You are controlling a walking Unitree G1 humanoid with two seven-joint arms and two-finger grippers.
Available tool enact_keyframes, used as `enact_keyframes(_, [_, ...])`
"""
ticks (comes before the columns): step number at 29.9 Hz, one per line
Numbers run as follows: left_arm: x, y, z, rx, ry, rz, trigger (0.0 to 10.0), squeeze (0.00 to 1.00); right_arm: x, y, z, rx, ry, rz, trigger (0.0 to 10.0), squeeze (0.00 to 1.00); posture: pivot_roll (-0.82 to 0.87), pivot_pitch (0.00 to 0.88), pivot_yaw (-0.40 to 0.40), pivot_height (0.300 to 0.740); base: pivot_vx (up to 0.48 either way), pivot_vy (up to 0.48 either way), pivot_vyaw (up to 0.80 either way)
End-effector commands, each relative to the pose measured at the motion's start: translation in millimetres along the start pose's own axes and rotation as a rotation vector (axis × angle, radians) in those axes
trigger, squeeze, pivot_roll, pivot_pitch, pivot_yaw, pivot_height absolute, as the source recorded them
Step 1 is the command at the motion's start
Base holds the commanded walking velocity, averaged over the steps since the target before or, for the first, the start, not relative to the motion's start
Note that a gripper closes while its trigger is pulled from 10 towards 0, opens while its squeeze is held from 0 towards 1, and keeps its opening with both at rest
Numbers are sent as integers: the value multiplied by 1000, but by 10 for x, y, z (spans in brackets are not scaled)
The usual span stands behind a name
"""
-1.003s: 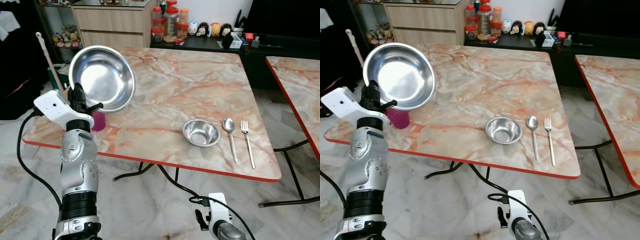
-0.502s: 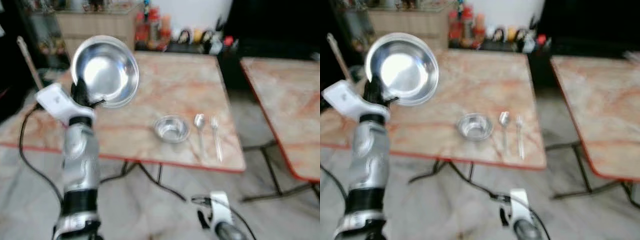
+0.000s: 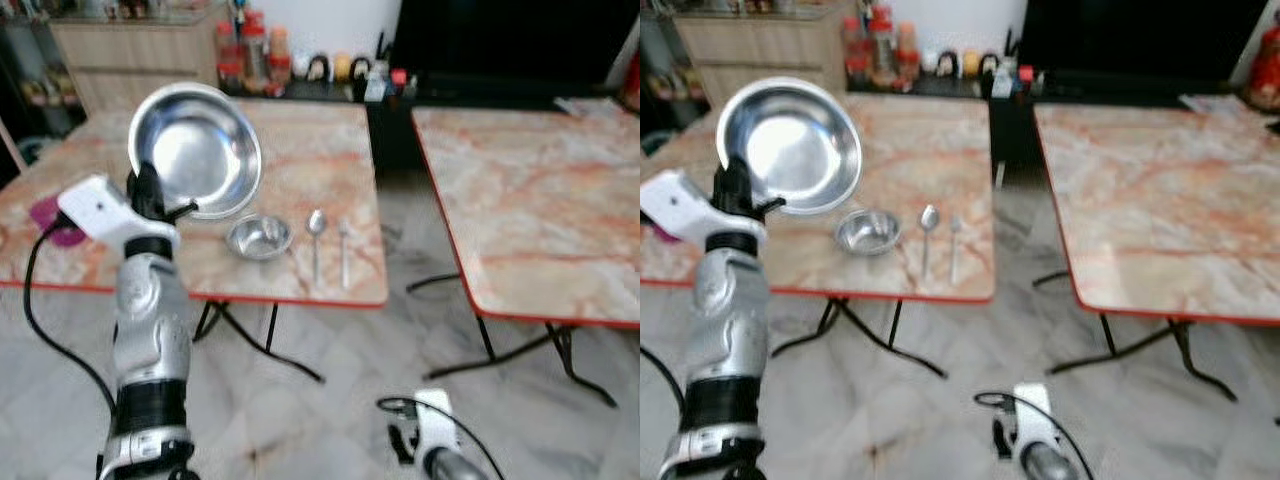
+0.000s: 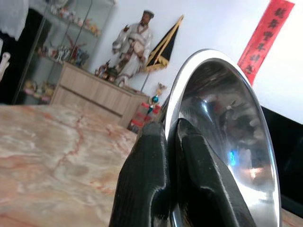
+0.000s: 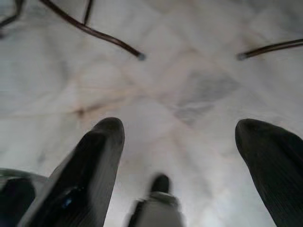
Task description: Setting the table
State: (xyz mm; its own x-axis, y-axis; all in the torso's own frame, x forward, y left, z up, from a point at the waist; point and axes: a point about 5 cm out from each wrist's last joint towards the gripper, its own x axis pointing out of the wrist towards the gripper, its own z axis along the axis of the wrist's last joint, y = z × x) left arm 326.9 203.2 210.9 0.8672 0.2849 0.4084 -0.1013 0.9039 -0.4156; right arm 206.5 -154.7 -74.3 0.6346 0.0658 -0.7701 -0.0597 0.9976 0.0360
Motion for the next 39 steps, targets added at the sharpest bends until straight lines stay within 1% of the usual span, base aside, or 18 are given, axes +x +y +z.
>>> enact_keyframes(1, [15,-101,27,-25,-18,-23,10000,0,-5,-84,29,-3,-12,-22,10000,0,61,0,-16,731,0,-285,0])
enact_keyframes(11, [2,-117,-6,-18,-4,-33,10000,0,-3,-76,39,3,-19,-14,10000,0,57,0,-15,731,0,-232,0])
enact_keyframes(17, [-37,-112,-40,-9,11,-34,10000,0,-7,-75,22,-1,-15,-12,10000,0,56,0,-13,731,0,-315,0])
enact_keyframes(19, [-93,-76,-80,1,33,-29,10000,0,-10,-73,3,-3,-10,-11,10000,0,58,0,-13,731,0,-330,0])
enact_keyframes(21, [-113,-67,-89,10,40,-32,10000,0,-11,-71,-2,-3,-9,-11,10000,0,57,0,-12,731,0,-330,0])
enact_keyframes(24, [-194,-19,-165,50,84,-37,10000,0,-12,-68,-10,-2,-8,-12,10000,0,57,0,-8,731,0,-200,0])
enact_keyframes(26, [-344,106,-317,84,167,-24,10000,0,-14,-66,-19,-1,-7,-11,10000,0,57,0,-5,731,0,0,0])
enact_keyframes(28, [-435,174,-396,114,210,-26,10000,0,-15,-67,-23,0,-6,-12,10000,0,57,0,-5,731,0,0,0])
enact_keyframes(30, [-436,174,-395,115,210,-26,10000,0,-15,-67,-23,0,-6,-12,10000,0,57,0,-5,731,0,0,0])
enact_keyframes(31, [-689,418,-595,170,320,21,10000,0,-17,-66,-36,0,-2,-12,10000,0,59,0,-1,731,0,0,0])
enact_keyframes(33, [-978,656,-753,223,425,63,10000,0,-20,-65,-48,1,0,-11,10000,0,60,0,1,731,0,0,0])
enact_keyframes(36, [-1161,772,-857,243,503,73,10000,0,-21,-65,-56,0,3,-11,10000,0,68,0,-1,731,0,0,0])
enact_keyframes(39, [-1355,915,-990,288,595,91,10000,0,-22,-64,-61,0,5,-10,10000,0,71,0,-1,731,0,0,0])
